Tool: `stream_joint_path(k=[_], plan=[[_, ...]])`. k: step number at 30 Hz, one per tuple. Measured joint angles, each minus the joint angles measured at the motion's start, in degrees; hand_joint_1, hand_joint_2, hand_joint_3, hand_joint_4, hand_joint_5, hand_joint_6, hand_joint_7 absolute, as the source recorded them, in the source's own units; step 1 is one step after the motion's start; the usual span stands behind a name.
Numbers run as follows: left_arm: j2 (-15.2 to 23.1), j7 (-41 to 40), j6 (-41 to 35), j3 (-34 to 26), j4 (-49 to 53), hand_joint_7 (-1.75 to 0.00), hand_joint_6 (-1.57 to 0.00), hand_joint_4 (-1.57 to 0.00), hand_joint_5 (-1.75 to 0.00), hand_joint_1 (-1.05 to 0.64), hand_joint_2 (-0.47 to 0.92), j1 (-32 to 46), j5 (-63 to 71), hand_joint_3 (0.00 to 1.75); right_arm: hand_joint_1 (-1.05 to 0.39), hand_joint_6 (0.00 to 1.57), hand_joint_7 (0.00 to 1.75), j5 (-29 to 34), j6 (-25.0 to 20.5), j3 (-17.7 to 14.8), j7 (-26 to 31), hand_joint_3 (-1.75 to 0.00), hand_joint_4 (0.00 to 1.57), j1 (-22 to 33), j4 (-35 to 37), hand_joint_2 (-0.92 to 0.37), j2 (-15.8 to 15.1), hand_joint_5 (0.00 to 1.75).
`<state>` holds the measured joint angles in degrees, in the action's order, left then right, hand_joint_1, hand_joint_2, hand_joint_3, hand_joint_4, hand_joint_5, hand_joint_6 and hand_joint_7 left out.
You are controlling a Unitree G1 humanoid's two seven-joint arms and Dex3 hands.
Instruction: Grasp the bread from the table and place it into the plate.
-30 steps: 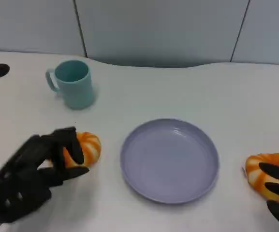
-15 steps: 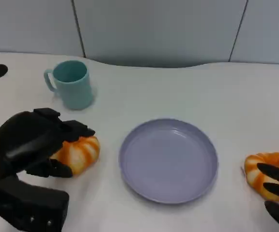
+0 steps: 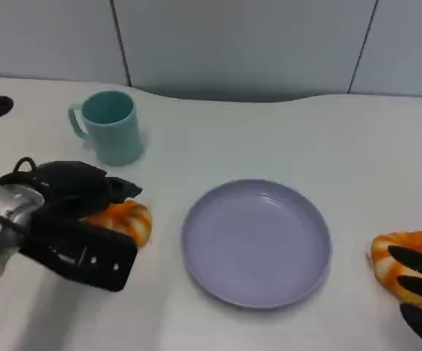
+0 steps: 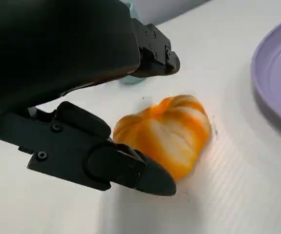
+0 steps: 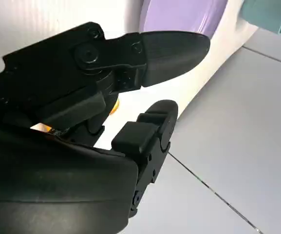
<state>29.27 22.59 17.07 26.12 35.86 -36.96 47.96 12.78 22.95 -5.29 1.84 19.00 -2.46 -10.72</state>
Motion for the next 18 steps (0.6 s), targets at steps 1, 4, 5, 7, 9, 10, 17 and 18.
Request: stream_joint_path(k=[1,4,5,7,9,10,17,18], plan=[[-1.1,-0.6,-0.1,1.1,3.8,0.0,-0.1,-0.01,0.0,-0.75,0.8,-1.7,0.5,0.0,-0.37,0.78,0.0,0.1,0.0,0.0,0.0,-0.35,0.95,0.0,-0.2,-0.92,0.0,0.02],[-4.3,-4.2,-1.2,4.7,14.2,0.0,-0.05,-0.01,0.0,-0.83,0.83,-6.0,2.7,0.01,-0.38,0.79,0.0,0.1,0.0,0.0,0.0,-0.35,0.97,0.3,-0.6,-0.92,0.1,0.02],[-5.3,-5.7,-1.7,6.0,17.5,0.0,-0.05,-0.01,0.0,-0.86,0.85,-7.2,3.7,0.02,-0.38,0.79,0.0,0.1,0.1,0.0,0.0,-0.35,0.96,0.4,-0.6,-0.92,0.1,0.02],[-6.9,-8.1,-2.0,7.9,22.0,0.0,-0.05,-0.02,-0.01,-0.94,0.9,-8.9,4.5,0.04,-0.38,0.79,0.0,0.1,0.2,-0.1,0.0,-0.35,0.96,0.4,-0.5,-0.92,0.0,0.02],[-8.3,-11.0,-2.3,9.8,25.9,0.0,-0.05,-0.02,-0.01,-0.96,0.92,-10.7,5.7,0.05,-0.38,0.79,0.0,0.0,0.2,-0.1,0.0,-0.35,0.95,0.5,-0.6,-0.92,0.1,0.01],[-8.8,-12.2,-2.4,10.5,27.4,0.0,-0.05,-0.02,-0.01,-0.97,0.92,-11.2,5.9,0.06,-0.38,0.79,0.0,-0.1,0.2,-0.1,0.0,-0.35,0.95,0.5,-0.6,-0.92,0.1,0.01],[-11.4,-17.7,-4.3,13.8,33.6,0.0,-0.01,-0.02,0.0,-0.77,0.91,-12.1,6.3,0.12,-0.38,0.79,0.0,-0.2,0.1,-0.1,-0.1,-0.35,0.95,0.7,-0.8,-0.92,0.1,0.01],[-11.6,-18.3,-4.6,14.3,34.2,0.0,0.0,-0.02,0.0,-0.76,0.91,-12.3,6.4,0.1,-0.38,0.79,0.0,-0.2,0.2,-0.1,-0.1,-0.35,0.95,0.7,-0.8,-0.92,0.0,0.01]])
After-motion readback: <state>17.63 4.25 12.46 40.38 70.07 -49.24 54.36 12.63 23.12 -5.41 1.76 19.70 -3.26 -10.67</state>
